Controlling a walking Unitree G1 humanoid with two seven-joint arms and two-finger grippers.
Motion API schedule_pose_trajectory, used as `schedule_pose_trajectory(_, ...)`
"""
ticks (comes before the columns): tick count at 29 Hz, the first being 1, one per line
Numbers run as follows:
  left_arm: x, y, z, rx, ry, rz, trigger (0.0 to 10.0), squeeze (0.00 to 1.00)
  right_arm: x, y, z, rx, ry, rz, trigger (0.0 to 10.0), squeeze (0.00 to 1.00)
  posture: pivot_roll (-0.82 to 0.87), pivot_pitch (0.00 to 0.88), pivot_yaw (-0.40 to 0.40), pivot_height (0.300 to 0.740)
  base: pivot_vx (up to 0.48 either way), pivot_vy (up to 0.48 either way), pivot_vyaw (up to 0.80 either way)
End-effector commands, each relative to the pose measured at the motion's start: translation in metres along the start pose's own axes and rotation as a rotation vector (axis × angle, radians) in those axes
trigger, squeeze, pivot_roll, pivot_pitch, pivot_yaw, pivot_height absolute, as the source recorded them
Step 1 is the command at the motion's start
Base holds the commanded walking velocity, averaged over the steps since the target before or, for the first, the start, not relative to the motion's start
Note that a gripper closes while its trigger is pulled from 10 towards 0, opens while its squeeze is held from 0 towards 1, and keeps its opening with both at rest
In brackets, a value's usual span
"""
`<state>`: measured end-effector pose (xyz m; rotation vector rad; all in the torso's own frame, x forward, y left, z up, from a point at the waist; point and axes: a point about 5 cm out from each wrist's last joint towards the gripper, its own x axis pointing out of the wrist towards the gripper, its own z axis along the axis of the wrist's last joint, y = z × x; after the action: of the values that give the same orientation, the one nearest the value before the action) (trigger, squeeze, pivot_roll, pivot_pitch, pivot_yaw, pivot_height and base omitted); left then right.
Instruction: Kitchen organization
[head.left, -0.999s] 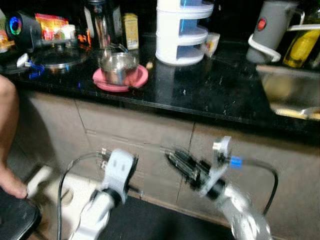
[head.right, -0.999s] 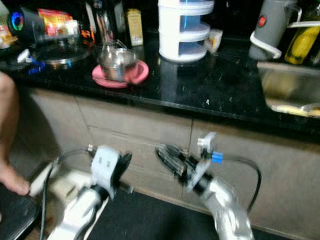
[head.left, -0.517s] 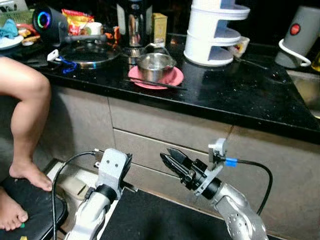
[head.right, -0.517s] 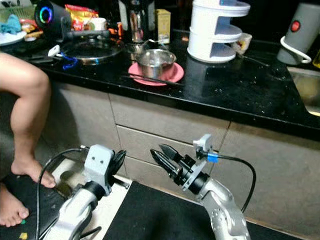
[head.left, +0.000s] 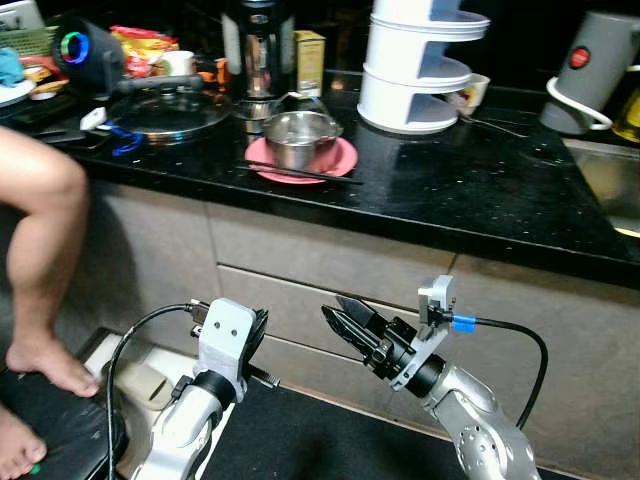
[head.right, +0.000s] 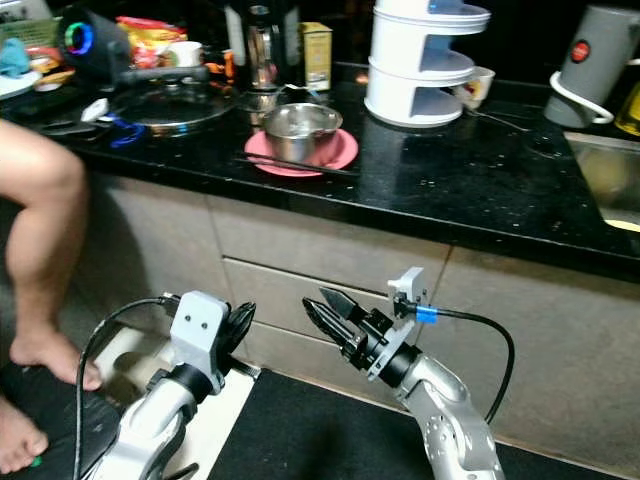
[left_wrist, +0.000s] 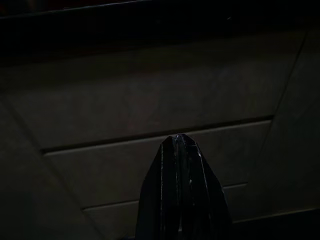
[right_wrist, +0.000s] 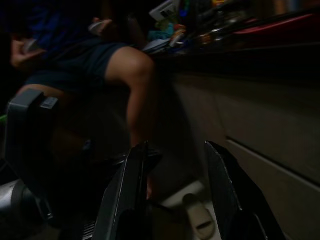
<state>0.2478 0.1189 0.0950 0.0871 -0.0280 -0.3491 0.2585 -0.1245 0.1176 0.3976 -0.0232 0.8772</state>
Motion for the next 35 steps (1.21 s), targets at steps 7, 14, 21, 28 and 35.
schedule_pose_trajectory(7, 0.002, -0.002, 0.014, 0.003, -0.051, -0.055, 10.0, 0.00, -0.002, 0.029, 0.032, 0.122, -0.131, 0.286, 10.0, 0.00, 0.02, 0.000, -0.036, 0.740, 0.387, 0.000, 0.00)
schedule_pose_trajectory(14, 0.013, -0.004, 0.067, -0.073, -0.228, -0.157, 10.0, 0.00, 0.005, 0.047, 0.077, 0.102, -0.302, 0.433, 10.0, 0.00, 0.03, 0.000, -0.045, 0.740, 0.391, 0.000, 0.00)
schedule_pose_trajectory(21, 0.018, -0.001, 0.104, -0.093, -0.346, -0.181, 10.0, 0.00, 0.027, 0.036, 0.101, -0.023, -0.358, 0.281, 10.0, 0.00, 0.03, 0.000, -0.043, 0.740, 0.400, 0.000, 0.00)
schedule_pose_trajectory(28, 0.014, -0.009, 0.120, -0.167, -0.380, -0.270, 10.0, 0.00, 0.035, 0.038, 0.115, -0.125, -0.322, 0.244, 10.0, 0.00, 0.03, 0.000, -0.047, 0.740, 0.115, 0.000, 0.00)
schedule_pose_trajectory(35, 0.006, 0.001, 0.126, -0.100, -0.361, -0.248, 10.0, 0.00, 0.054, 0.029, 0.112, -0.239, -0.275, 0.075, 10.0, 0.00, 0.05, 0.000, -0.047, 0.740, 0.000, 0.000, 0.00)
